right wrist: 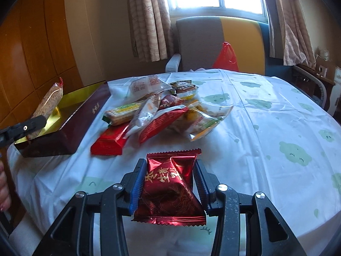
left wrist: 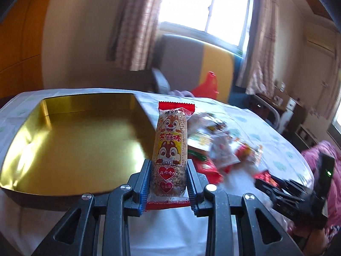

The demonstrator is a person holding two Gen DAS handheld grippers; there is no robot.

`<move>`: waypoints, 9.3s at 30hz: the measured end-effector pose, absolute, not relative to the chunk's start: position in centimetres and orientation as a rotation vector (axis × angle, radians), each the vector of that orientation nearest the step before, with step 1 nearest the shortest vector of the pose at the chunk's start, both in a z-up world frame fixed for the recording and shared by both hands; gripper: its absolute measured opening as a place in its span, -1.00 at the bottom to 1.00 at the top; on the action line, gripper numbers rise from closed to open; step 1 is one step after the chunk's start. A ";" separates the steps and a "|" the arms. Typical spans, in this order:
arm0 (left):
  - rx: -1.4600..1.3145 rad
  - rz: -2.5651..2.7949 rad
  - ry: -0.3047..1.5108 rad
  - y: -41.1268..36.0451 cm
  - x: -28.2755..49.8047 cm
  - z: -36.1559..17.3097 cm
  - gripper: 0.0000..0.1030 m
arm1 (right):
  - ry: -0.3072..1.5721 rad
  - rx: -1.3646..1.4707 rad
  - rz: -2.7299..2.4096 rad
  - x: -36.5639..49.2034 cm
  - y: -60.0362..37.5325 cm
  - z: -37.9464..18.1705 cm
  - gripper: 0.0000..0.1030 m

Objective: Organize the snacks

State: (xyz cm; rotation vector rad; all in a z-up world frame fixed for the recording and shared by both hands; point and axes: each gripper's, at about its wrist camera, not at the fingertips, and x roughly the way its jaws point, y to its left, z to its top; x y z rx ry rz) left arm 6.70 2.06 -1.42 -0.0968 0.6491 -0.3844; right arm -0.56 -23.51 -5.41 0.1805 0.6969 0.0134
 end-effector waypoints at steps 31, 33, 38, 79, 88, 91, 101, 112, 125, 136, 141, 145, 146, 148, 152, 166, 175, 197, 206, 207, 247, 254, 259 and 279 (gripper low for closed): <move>-0.078 0.059 0.769 14.2 11.5 -3.6 -0.39 | 0.602 0.154 0.358 6.4 -10.8 1.1 -0.11; -0.073 0.077 0.772 14.7 11.5 -3.7 -0.39 | 0.599 0.144 0.373 7.0 -9.7 1.2 -0.11; -0.044 0.103 0.771 14.9 11.6 -3.9 -0.39 | 0.598 0.122 0.391 8.7 -7.8 1.3 -0.11; -0.136 -0.019 0.782 11.2 10.7 -2.8 -0.27 | 0.629 0.135 0.294 11.5 -8.0 0.3 0.35; -0.130 -0.103 0.764 9.2 9.9 -2.1 0.01 | 0.644 0.167 0.289 9.7 -9.7 0.5 0.51; -0.126 -0.149 0.766 8.2 9.4 -2.1 0.02 | 0.650 0.152 0.277 8.7 -10.4 0.3 0.57; -0.047 -0.350 0.741 2.8 6.9 -1.5 0.02 | 0.694 0.159 0.190 5.9 -15.1 -1.5 0.60; 0.044 -0.531 0.764 -2.5 3.7 -2.3 0.03 | 0.755 0.151 0.086 2.9 -20.5 -4.4 0.60; 0.066 -0.571 0.808 -4.4 2.1 -2.7 0.04 | 0.723 0.042 -0.037 4.7 -27.6 -3.0 0.66; 0.063 -0.532 0.818 -4.0 2.3 -2.5 0.04 | 0.890 -0.354 0.130 12.6 -25.2 -6.6 0.60; 0.060 -0.533 0.839 -4.5 2.6 -3.0 0.04 | 0.854 -0.231 0.155 12.1 -25.8 -6.9 0.22; 0.066 -0.542 0.845 -5.0 2.7 -3.2 0.04 | 0.839 -0.209 0.126 11.5 -26.2 -6.8 0.17; 0.072 -0.543 0.845 -5.1 2.7 -3.2 0.04 | 0.836 -0.201 0.114 11.5 -26.3 -6.8 0.16; 0.075 -0.545 0.845 -5.3 2.7 -3.2 0.04 | 0.831 -0.176 0.074 11.2 -27.0 -6.7 0.16; 0.073 -0.544 0.849 -5.5 3.1 -3.2 0.04 | 0.834 -0.087 -0.011 10.6 -28.9 -6.6 0.16; 0.117 -0.609 0.848 -10.7 6.1 -2.6 0.04 | 0.809 0.124 -0.186 9.3 -33.0 -7.0 0.17; 0.100 -0.616 0.912 -14.6 11.0 -3.9 0.23 | 0.815 0.181 -0.190 9.1 -33.9 -7.5 0.18; 0.098 -0.633 0.884 -16.1 13.2 -7.8 -0.10 | 0.795 0.214 -0.187 8.6 -34.4 -7.5 0.17; 0.085 -0.627 0.846 -15.4 12.4 -7.9 -0.13 | 0.794 0.213 -0.188 8.6 -34.3 -7.5 0.17; 0.085 -0.628 0.838 -15.4 12.1 -7.9 -0.13 | 0.794 0.212 -0.189 8.6 -34.3 -7.5 0.17; 0.092 -0.641 0.643 -13.2 6.7 -6.5 -0.15 | 0.696 0.154 -0.239 7.2 -33.5 -6.4 0.09; 0.039 -0.652 0.635 -12.2 6.0 -5.6 -0.15 | 0.692 0.146 -0.242 7.1 -33.4 -6.3 0.10; 0.001 -0.653 0.615 -11.1 5.6 -4.5 -0.15 | 0.690 0.138 -0.243 7.1 -33.3 -6.3 0.10; -0.164 -0.494 0.579 -3.2 6.9 -1.9 -0.15 | 0.691 0.121 -0.245 7.2 -33.0 -6.3 0.10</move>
